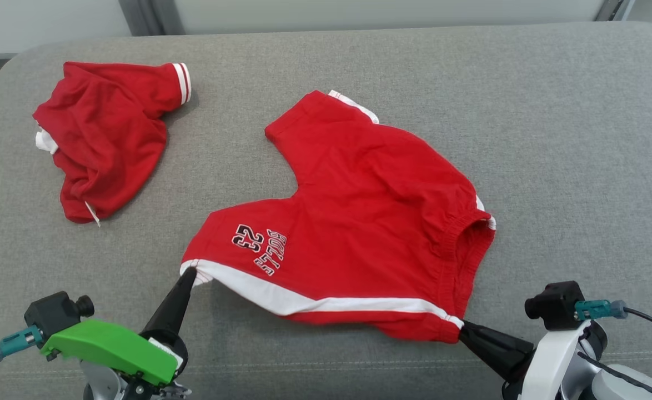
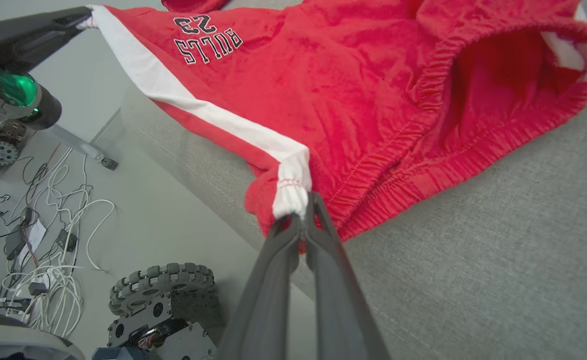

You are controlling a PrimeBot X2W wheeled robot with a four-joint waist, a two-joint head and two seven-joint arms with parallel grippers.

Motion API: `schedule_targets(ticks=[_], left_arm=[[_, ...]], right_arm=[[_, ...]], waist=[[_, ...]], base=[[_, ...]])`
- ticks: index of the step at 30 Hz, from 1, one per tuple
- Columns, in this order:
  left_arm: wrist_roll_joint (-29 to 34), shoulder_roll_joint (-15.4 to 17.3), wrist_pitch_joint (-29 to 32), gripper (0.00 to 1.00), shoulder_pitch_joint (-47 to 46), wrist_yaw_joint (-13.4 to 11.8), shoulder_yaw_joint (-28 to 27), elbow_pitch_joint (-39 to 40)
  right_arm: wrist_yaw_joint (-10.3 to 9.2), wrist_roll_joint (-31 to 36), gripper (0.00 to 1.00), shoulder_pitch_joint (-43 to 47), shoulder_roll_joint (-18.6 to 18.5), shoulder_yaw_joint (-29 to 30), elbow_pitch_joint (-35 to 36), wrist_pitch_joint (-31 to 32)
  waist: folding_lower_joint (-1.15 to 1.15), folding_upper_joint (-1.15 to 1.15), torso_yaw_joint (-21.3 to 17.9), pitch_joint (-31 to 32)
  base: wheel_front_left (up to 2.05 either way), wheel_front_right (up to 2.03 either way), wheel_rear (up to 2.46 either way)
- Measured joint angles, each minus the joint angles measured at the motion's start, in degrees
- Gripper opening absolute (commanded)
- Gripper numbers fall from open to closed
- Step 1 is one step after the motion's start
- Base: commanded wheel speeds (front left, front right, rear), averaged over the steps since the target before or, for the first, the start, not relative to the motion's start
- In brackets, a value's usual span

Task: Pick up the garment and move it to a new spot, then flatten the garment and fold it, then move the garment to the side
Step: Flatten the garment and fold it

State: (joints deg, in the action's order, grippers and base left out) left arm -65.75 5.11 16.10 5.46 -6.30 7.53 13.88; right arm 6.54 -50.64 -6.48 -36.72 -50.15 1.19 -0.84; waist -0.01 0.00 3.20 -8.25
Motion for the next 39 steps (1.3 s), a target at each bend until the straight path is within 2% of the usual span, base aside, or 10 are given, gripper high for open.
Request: schedule_targets(ticks=[7,17,24,28,39], left_arm=[[0.19,1.44,0.80,0.00,3.15,-0.71,-2.09,4.41],[0.78,3.26,2.89,0.00,3.83,-0.81,-4.14,8.98],[3.54,7.23,8.04,0.00,3.65,-0.85,-3.85,11.26],[5.22,9.44,10.93,0.00,2.35,-0.85,-6.48,11.47],[6.10,10.20,22.43,0.00,-8.96,-0.85,-12.16,9.74]], right_arm=[[0.00,-2.46,0.00,1.54,-0.42,-0.88,3.91,1.51],[0.00,-4.36,0.00,2.25,1.15,-2.07,8.61,3.23],[0.00,-5.66,0.00,1.99,2.00,-1.97,10.40,4.26],[-0.01,-5.90,0.00,1.68,2.78,-1.22,10.82,4.15],[-0.01,-6.45,0.00,-2.17,8.64,1.10,10.05,1.27]], waist=[[0.00,0.00,-0.48,-1.39],[0.00,0.00,-1.67,-3.20],[0.00,0.00,-4.08,-4.90],[0.00,0.00,-5.86,-6.26],[0.00,0.00,-11.10,-11.39]], base=[[0.00,0.00,0.00],[0.00,0.00,0.00],[0.00,0.00,0.00],[0.00,0.00,0.00],[0.00,0.00,0.00]])
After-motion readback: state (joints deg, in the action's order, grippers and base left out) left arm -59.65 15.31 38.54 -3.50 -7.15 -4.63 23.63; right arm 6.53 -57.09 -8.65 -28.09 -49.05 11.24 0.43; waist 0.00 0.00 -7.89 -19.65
